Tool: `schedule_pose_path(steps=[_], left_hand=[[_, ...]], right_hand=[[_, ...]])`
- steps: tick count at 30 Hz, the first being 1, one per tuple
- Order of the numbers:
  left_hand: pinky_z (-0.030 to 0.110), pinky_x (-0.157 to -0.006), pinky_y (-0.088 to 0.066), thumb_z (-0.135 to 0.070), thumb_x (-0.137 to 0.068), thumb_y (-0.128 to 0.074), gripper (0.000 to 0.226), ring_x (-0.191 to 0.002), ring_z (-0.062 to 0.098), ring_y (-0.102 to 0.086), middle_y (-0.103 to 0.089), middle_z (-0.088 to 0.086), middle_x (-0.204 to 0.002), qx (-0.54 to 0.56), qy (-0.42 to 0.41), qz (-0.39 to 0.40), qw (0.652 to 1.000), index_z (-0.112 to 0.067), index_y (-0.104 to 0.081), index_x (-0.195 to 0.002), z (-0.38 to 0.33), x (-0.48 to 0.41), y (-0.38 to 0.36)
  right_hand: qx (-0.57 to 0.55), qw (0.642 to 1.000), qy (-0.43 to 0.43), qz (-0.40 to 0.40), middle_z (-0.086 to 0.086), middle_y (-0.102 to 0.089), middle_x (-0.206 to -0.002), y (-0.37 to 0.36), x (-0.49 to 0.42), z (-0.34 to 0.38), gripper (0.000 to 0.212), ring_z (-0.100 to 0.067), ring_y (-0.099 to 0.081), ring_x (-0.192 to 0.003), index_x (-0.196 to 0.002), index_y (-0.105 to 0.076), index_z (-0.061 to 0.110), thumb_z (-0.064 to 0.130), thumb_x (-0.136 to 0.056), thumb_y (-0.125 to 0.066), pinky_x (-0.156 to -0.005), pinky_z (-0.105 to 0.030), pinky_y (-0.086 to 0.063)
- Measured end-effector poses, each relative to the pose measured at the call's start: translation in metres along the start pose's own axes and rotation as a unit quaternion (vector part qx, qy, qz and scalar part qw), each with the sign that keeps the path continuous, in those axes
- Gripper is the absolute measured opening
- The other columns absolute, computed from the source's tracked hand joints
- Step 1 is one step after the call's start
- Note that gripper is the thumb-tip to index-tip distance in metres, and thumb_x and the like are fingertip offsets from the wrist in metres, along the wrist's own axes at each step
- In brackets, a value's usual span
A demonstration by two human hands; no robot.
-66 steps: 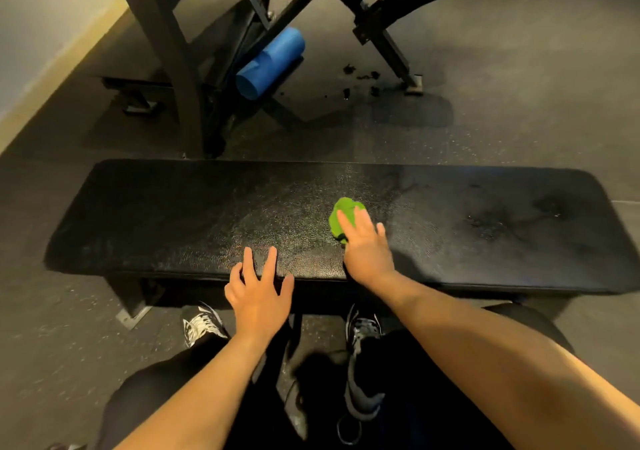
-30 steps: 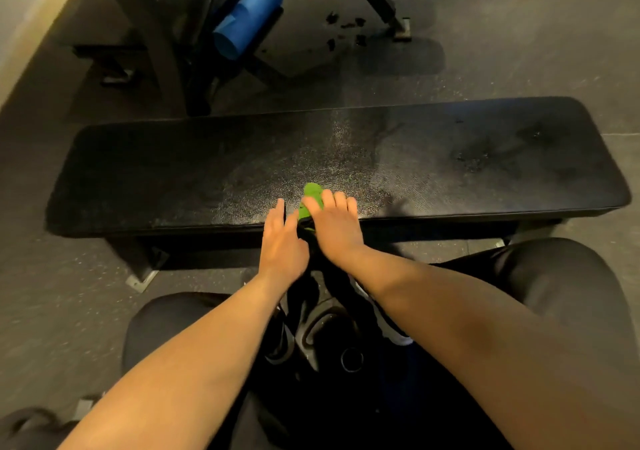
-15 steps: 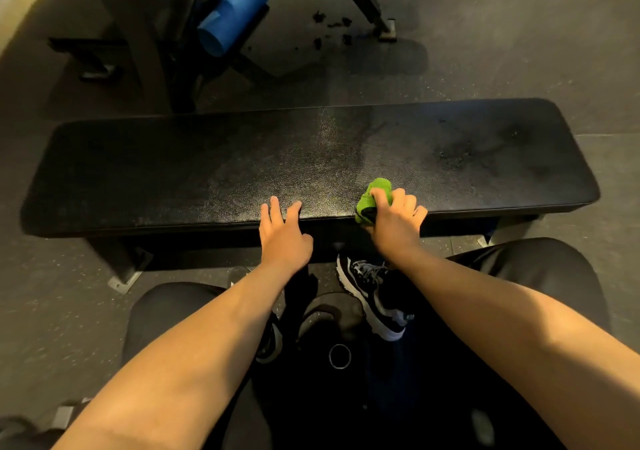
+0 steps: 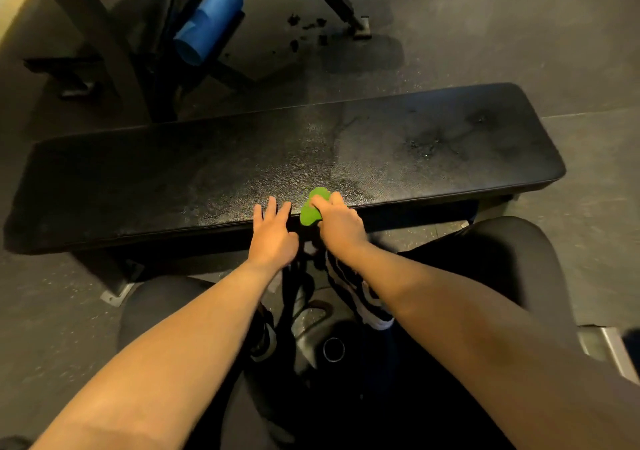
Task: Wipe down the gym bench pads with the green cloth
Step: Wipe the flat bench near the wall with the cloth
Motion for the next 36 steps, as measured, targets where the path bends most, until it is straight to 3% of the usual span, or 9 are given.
schedule_pose_path(steps=[4,8,12,17,22,25,28,32,36], left_hand=[[0.043,-0.123,-0.006,-0.012,-0.097,-0.049,0.07,-0.152,0.032,0.016,0.003,0.005,-0.168,0.007,0.004,0.005,1.0,-0.02,-0.019,-0.16,-0.006,0.0,-0.002],[0.042,-0.123,-0.012,-0.009,-0.097,-0.05,0.072,-0.152,0.029,0.018,0.005,0.0,-0.168,0.022,0.008,0.007,1.0,-0.022,-0.018,-0.16,-0.006,0.002,-0.004],[0.041,-0.123,-0.01,-0.003,-0.096,-0.048,0.072,-0.152,0.031,0.016,0.004,0.003,-0.168,0.015,-0.002,0.005,1.0,-0.021,-0.018,-0.16,-0.005,0.001,-0.003],[0.038,-0.122,-0.01,0.002,-0.095,-0.045,0.073,-0.152,0.033,0.014,0.003,0.004,-0.168,0.003,-0.009,0.001,1.0,-0.023,-0.021,-0.159,-0.003,0.0,-0.003],[0.038,-0.122,-0.004,0.002,-0.096,-0.042,0.069,-0.152,0.033,0.016,0.002,0.008,-0.168,0.026,-0.013,-0.012,0.999,-0.027,-0.029,-0.157,-0.01,0.0,-0.006],[0.034,-0.121,-0.003,0.0,-0.097,-0.044,0.063,-0.153,0.031,0.01,-0.002,0.012,-0.168,0.031,-0.04,-0.021,0.998,-0.023,-0.033,-0.155,-0.017,-0.003,-0.01],[0.033,-0.121,-0.002,-0.003,-0.099,-0.047,0.061,-0.154,0.028,0.01,-0.002,0.01,-0.168,0.044,-0.034,-0.029,0.998,-0.021,-0.032,-0.156,-0.021,-0.006,-0.013],[0.034,-0.122,-0.004,-0.006,-0.1,-0.047,0.061,-0.154,0.026,0.011,-0.001,0.007,-0.168,0.049,-0.026,-0.026,0.998,-0.023,-0.031,-0.156,-0.025,-0.005,-0.013],[0.036,-0.122,-0.002,-0.006,-0.098,-0.047,0.061,-0.154,0.029,0.009,-0.003,0.011,-0.168,0.042,-0.027,-0.031,0.998,-0.021,-0.032,-0.155,-0.027,-0.007,-0.013]], right_hand=[[-0.099,0.987,-0.079,-0.103,-0.009,-0.043,-0.102,0.014,0.014,-0.05,0.043,-0.039,-0.055,-0.083,-0.106,-0.057,0.022,-0.007,-0.075,-0.047,-0.069,-0.04,-0.044],[-0.265,0.918,-0.204,-0.211,-0.011,-0.046,-0.108,0.012,0.022,-0.063,0.042,-0.031,-0.054,-0.091,-0.108,-0.062,0.013,-0.013,-0.077,-0.047,-0.077,-0.027,-0.039],[-0.335,0.866,-0.307,-0.207,-0.004,-0.049,-0.114,-0.003,0.017,-0.043,0.038,-0.023,-0.051,-0.102,-0.123,-0.055,0.019,0.007,-0.088,-0.056,-0.083,-0.028,-0.043],[-0.412,0.835,-0.312,-0.187,-0.007,-0.046,-0.115,-0.03,0.013,-0.008,0.031,-0.027,-0.054,-0.099,-0.108,-0.056,0.016,-0.002,-0.084,-0.058,-0.09,-0.034,-0.045],[-0.441,0.848,-0.271,-0.113,-0.013,-0.059,-0.116,-0.047,0.006,0.014,0.027,-0.023,-0.061,-0.095,-0.1,-0.059,0.024,0.004,-0.084,-0.068,-0.077,-0.027,-0.049],[-0.432,0.838,-0.296,-0.155,-0.008,-0.051,-0.117,-0.025,0.007,-0.006,0.028,-0.018,-0.053,-0.092,-0.114,-0.065,0.02,0.009,-0.089,-0.066,-0.085,-0.023,-0.044],[-0.392,0.845,-0.296,-0.21,-0.011,-0.047,-0.118,0.007,0.008,-0.044,0.029,-0.022,-0.053,-0.093,-0.116,-0.069,0.015,0.006,-0.088,-0.064,-0.08,-0.014,-0.036],[-0.287,0.882,-0.294,-0.23,-0.018,-0.044,-0.124,0.024,0.005,-0.063,0.03,-0.033,-0.054,-0.1,-0.119,-0.069,0.016,0.013,-0.091,-0.061,-0.091,-0.027,-0.039],[-0.145,0.966,-0.164,-0.135,-0.011,-0.043,-0.122,0.008,-0.002,-0.021,0.029,-0.032,-0.044,-0.111,-0.113,-0.069,0.027,0.013,-0.094,-0.053,-0.091,-0.03,-0.036]])
Point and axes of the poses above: each hand's wrist, its own x-axis away from the middle knuckle, its own y-axis out of the back of the hand, z = x × y, the point moved 5 cm from there along -x, towards the middle knuckle
